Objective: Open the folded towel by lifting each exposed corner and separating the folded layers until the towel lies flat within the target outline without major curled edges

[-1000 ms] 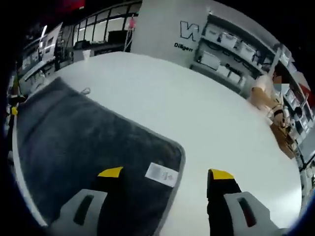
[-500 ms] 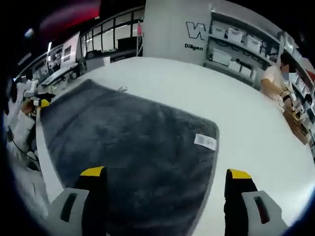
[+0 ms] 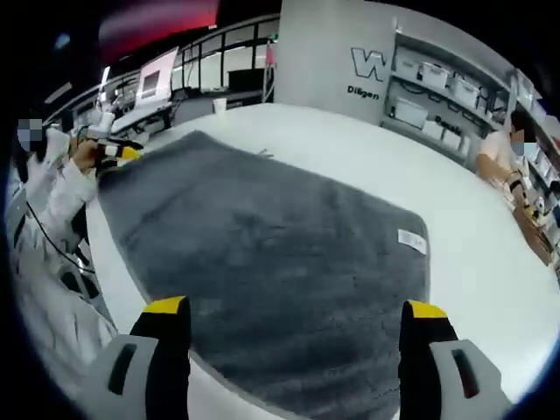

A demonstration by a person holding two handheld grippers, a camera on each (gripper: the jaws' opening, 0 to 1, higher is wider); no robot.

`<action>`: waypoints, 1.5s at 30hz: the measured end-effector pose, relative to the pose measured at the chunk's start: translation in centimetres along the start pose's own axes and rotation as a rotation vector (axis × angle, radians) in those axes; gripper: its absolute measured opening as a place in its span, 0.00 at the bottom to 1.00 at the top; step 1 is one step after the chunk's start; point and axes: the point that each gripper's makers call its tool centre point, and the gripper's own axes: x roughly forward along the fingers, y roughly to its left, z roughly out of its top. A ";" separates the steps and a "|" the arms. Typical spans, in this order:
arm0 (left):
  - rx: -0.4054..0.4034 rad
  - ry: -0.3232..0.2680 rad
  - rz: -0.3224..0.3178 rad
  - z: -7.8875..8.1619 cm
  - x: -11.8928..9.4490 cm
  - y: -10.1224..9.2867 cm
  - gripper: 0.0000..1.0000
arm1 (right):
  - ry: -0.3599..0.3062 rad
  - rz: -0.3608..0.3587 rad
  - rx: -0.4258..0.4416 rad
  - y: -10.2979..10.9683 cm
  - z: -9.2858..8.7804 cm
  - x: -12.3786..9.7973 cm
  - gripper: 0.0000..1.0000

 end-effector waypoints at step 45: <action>0.666 -0.116 0.067 2.1 1.1 -5.2 0.04 | -0.037 0.065 -0.036 4.3 0.0 -0.9 0.97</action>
